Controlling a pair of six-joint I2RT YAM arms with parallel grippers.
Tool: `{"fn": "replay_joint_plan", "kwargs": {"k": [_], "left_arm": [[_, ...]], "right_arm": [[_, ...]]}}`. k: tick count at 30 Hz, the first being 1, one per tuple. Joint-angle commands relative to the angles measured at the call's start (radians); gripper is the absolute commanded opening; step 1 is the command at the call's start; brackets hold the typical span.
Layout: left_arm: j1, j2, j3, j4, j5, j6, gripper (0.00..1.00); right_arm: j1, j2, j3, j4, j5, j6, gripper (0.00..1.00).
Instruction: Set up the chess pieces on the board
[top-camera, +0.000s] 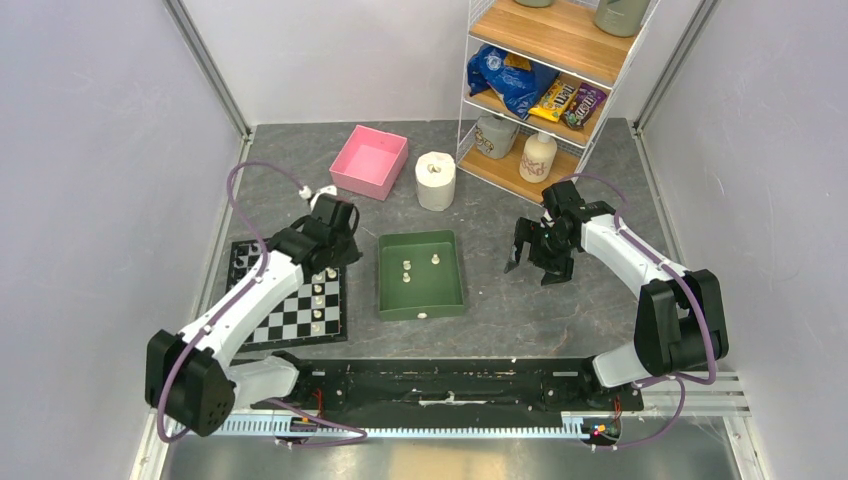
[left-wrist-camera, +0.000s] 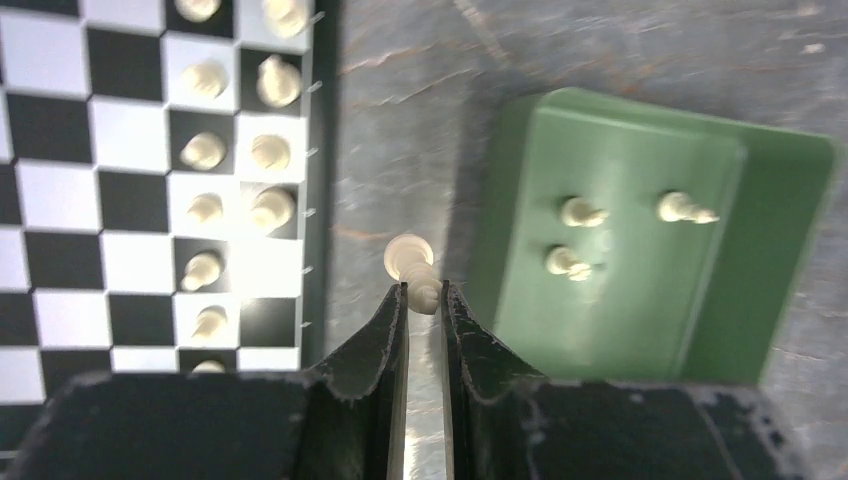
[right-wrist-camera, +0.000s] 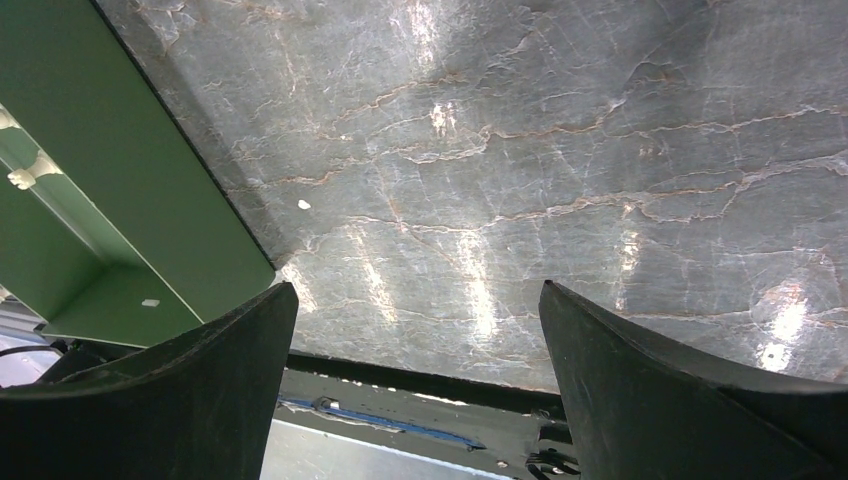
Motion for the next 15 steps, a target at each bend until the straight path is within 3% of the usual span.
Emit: {"fn": "replay_joint_plan", "kwargs": {"k": [1,15], "left_arm": [[0.058,-0.074,-0.103,-0.051,-0.012,-0.069,0.02],[0.201,-0.083,-0.194,-0.035,0.041,-0.017,0.02]], "right_arm": [[-0.004,-0.007,0.005,0.014,-0.018,-0.001,0.99],[-0.004,-0.012,-0.018,0.014,-0.009,-0.006,0.99]]}}
